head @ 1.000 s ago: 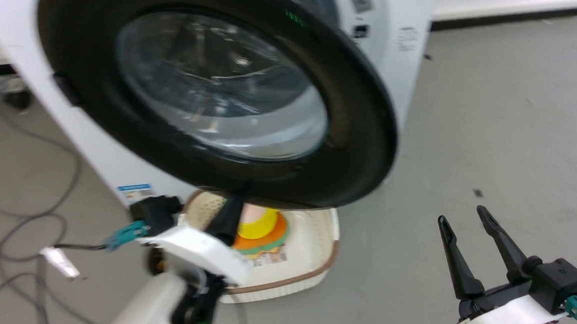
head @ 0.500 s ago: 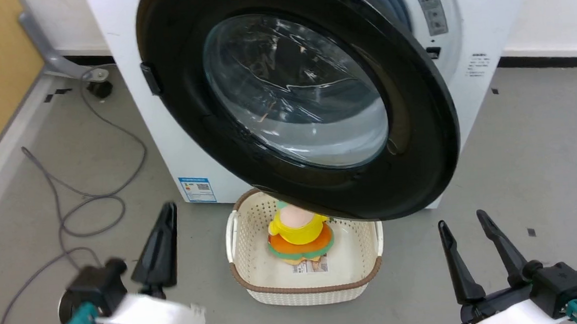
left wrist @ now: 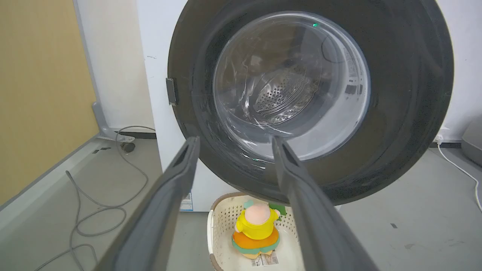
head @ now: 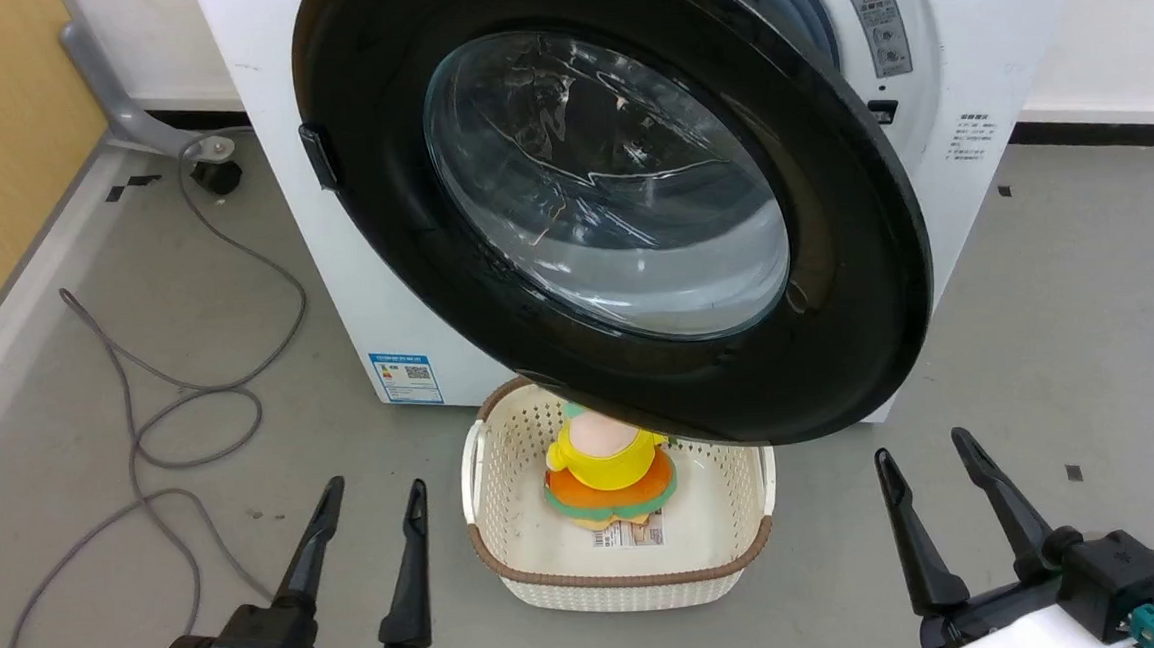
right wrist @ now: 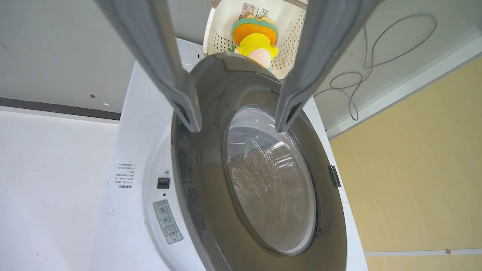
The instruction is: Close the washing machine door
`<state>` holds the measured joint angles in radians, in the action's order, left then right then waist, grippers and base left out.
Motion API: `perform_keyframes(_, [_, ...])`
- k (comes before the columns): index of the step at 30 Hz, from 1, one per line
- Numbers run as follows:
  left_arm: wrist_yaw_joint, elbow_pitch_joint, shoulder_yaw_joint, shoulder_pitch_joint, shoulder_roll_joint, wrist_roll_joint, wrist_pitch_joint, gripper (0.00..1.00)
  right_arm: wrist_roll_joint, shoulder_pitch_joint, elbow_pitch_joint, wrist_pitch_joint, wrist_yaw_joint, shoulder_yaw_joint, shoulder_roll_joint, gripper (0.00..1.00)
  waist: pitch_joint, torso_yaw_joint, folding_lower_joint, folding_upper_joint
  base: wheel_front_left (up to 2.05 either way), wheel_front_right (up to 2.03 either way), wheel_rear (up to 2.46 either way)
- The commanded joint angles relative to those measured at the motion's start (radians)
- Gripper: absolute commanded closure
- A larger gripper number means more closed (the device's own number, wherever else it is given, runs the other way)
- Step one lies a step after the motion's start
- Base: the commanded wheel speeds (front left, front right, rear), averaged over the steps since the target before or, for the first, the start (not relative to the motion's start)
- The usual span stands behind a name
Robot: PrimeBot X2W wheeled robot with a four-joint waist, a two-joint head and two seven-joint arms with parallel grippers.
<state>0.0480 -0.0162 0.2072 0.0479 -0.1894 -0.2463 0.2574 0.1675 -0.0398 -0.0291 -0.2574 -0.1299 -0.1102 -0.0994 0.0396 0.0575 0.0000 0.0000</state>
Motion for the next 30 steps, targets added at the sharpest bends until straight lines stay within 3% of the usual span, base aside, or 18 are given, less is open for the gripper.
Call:
perform_keyframes(1, [-0.009,-0.002,-0.008,0.013,0.01,0.013,0.004,0.0,0.01,-0.007,0.001,-0.004,-0.001,0.0,-0.006,0.0,0.007,0.002,0.0,0.0,0.0,0.0,0.0])
perform_keyframes(3, [-0.016,0.0,-0.015,0.011,0.024,0.024,0.004,0.0,0.019,-0.006,-0.001,-0.004,-0.001,-0.004,-0.005,0.0,0.016,0.006,0.0,0.0,0.0,0.0,0.0])
perform_keyframes(4, [-0.02,0.0,-0.018,0.009,0.03,0.029,0.004,0.0,0.021,-0.003,-0.001,-0.004,-0.001,-0.008,-0.007,0.24,0.022,0.009,0.0,0.0,0.0,0.0,0.0])
perform_keyframes(5, [-0.024,0.0,-0.021,0.006,0.036,0.034,0.004,0.0,0.021,0.002,0.003,-0.004,-0.001,-0.011,-0.011,0.87,0.028,0.013,0.0,0.0,0.0,0.0,0.0])
perform_keyframes(6, [-0.029,0.0,-0.023,0.003,0.042,0.039,0.004,0.0,0.022,0.009,0.006,-0.004,-0.001,-0.016,-0.016,1.0,0.035,0.017,0.0,0.0,0.0,0.0,0.0])
perform_keyframes(18, [-0.076,-0.008,-0.043,-0.06,0.094,0.086,0.004,0.0,0.089,0.231,-0.032,0.032,-0.001,-0.143,-0.168,1.0,0.153,0.085,0.0,0.0,0.0,0.0,0.0])
perform_keyframes(30, [-0.101,-0.015,-0.046,-0.121,0.126,0.105,0.004,0.0,0.238,0.48,-0.167,0.124,-0.001,-0.132,-0.366,1.0,0.262,0.144,0.0,0.0,0.0,0.0,0.0])
